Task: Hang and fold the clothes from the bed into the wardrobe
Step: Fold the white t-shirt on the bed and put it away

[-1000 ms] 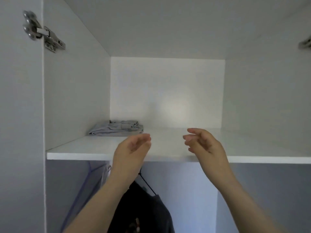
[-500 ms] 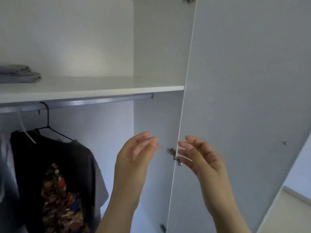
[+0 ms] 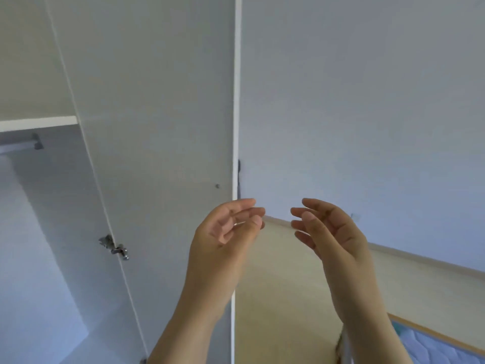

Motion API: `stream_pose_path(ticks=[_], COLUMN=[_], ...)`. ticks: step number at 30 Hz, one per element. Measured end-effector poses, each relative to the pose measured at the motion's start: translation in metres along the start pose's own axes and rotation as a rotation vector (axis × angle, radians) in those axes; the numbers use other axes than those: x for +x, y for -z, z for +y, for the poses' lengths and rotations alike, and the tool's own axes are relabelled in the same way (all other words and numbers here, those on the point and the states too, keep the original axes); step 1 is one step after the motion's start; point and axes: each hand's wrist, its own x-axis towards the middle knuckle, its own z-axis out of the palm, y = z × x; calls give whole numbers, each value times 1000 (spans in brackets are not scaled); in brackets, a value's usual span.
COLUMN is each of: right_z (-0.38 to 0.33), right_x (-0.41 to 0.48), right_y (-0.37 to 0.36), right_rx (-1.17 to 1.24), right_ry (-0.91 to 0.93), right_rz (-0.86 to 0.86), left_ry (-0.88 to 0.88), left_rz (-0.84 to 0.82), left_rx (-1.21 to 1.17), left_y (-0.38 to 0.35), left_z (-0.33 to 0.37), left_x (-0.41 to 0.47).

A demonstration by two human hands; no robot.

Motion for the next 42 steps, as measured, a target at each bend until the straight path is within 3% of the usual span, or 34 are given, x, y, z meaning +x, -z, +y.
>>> stream_pose_path(ticks=[11,27,42], right_z=[34,70,134], right_x=[49,190,365], right_y=[151,205,313], right_rx=[-73,-196,-269], right_ry=[-63,21,-3], right_rz=[185,423,525], left_ry=[138,122,156], left_rz=[-166,-489,-581], left_rx=[6,-69,-57], left_y=[-161,-265,-418], left_z=[-83,-143,-234], left_x=[26,186,331])
